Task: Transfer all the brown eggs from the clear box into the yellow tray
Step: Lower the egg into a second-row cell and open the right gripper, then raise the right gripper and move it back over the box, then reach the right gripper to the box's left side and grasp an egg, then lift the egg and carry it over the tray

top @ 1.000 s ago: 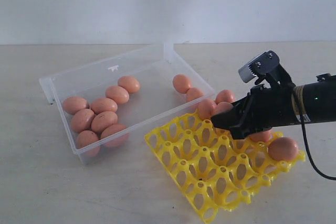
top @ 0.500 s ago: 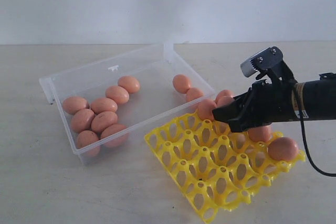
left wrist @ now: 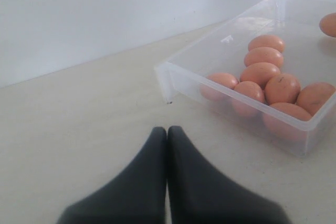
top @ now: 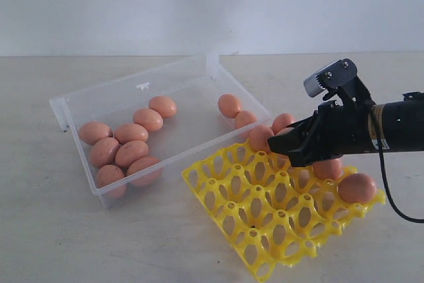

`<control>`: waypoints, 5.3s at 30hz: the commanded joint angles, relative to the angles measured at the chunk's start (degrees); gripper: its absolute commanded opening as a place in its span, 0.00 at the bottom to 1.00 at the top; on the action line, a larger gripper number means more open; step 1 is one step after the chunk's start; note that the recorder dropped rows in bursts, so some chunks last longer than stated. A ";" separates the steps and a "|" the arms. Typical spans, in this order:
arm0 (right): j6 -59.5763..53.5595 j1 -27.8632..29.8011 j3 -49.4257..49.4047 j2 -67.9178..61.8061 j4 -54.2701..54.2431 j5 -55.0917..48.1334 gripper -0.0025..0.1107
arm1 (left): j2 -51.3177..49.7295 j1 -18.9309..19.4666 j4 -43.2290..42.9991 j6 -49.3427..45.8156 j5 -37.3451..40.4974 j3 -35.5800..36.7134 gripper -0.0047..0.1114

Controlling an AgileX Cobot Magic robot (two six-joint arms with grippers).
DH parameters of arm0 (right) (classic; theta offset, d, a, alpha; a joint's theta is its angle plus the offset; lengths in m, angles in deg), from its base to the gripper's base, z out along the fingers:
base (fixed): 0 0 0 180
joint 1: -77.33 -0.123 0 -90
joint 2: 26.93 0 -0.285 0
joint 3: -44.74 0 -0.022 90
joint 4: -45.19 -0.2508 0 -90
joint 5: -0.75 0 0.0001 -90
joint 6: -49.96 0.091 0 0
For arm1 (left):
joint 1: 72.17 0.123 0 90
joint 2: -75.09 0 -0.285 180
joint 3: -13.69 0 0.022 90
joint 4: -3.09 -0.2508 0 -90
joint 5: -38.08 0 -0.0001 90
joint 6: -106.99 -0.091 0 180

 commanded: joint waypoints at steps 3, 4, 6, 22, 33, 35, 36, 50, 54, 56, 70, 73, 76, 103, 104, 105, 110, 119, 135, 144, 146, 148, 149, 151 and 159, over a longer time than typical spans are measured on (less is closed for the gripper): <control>-0.60 0.00 0.17 0.17 -0.38 0.27 0.48 | 0.11 0.04 0.45 -0.02 -0.48 -0.05 0.00; -0.60 0.00 0.17 0.17 -0.38 0.27 0.48 | 0.11 0.04 0.45 -0.02 -0.48 -0.05 0.00; -0.60 0.00 0.17 0.17 -0.38 0.27 0.48 | 0.11 0.04 0.45 -0.02 -0.48 -0.05 0.00; -0.60 0.00 0.17 0.17 -1.08 0.27 0.63 | 0.11 0.04 0.45 -0.02 -0.48 -0.05 0.00; 3.02 0.00 0.29 6.91 -5.75 12.64 0.63 | 0.11 0.04 0.45 -0.02 -0.48 -0.05 0.00; 4.23 -0.77 1.15 10.23 -7.63 17.48 0.59 | 0.11 0.04 0.45 -0.02 -0.48 -0.05 0.00; 5.45 -1.80 2.29 11.98 -7.93 18.03 0.55 | 0.11 0.04 0.45 -0.02 -0.48 -0.05 0.00; -4.61 -40.14 32.64 8.37 -3.76 -55.23 0.02 | 0.11 0.04 0.45 -0.02 -0.48 -0.05 0.00; -30.84 -42.70 48.61 -1.62 -27.62 -87.36 0.02 | 0.11 0.04 0.45 -0.02 -0.48 -0.05 0.00; -42.51 -40.76 57.33 -6.21 -45.04 -95.90 0.02 | 0.11 0.04 0.45 -0.02 -0.48 -0.05 0.00; -74.05 -36.58 82.33 -21.92 -89.72 -107.57 0.27 | 0.11 0.04 0.45 -0.02 -0.48 -0.05 0.00; -77.95 -36.58 82.33 -24.36 -90.60 -107.30 0.50 | 0.11 0.04 0.45 -0.02 -0.48 -0.05 0.00; -87.42 -36.58 82.33 -26.83 -90.26 -102.42 0.53 | 0.11 0.04 0.45 -0.02 -0.48 -0.05 0.00; -110.62 -36.57 82.33 -40.39 -89.08 -93.25 0.53 | 0.11 0.04 0.45 -0.02 -0.48 -0.05 0.00; -110.23 -36.57 82.33 -40.52 -89.08 -93.14 0.53 | 0.11 0.04 0.45 -0.02 -0.48 -0.05 0.00; -109.64 -36.57 82.33 -40.97 -89.08 -93.00 0.53 | 0.11 0.04 0.45 -0.02 -0.48 -0.05 0.00; -105.90 -36.57 82.33 -41.92 -89.08 -92.02 0.53 | 0.11 0.04 0.45 -0.02 -0.48 -0.05 0.00; -88.25 -36.57 82.33 -41.04 -82.92 -92.48 0.02 | 0.11 0.04 0.45 -0.02 -0.48 -0.05 0.00; -63.50 -36.98 78.27 -27.66 -92.50 -83.01 0.02 | 0.11 0.04 0.45 -0.02 -0.48 -0.05 0.00; -56.82 -41.39 46.64 -7.35 -93.09 -42.02 0.02 | 0.11 0.04 0.45 -0.02 -0.48 -0.05 0.00; -53.61 -41.84 36.34 -2.80 -93.49 -32.01 0.02 | 0.11 0.04 0.45 -0.02 -0.48 -0.05 0.00; -49.73 -41.84 26.73 3.30 -93.73 -23.81 0.02 | 0.11 0.04 0.45 -0.02 -0.48 -0.05 0.00; -48.63 -41.71 22.22 6.08 -93.73 -20.58 0.02 | 0.11 0.04 0.45 -0.02 -0.48 -0.05 0.00; -47.86 -41.18 14.46 10.46 -93.82 -14.60 0.02 | 0.11 0.04 0.45 -0.02 -0.48 -0.05 0.00; -28.17 -35.49 -9.31 28.10 -94.98 14.39 0.02 | 0.11 0.04 0.45 -0.02 -0.48 -0.05 0.00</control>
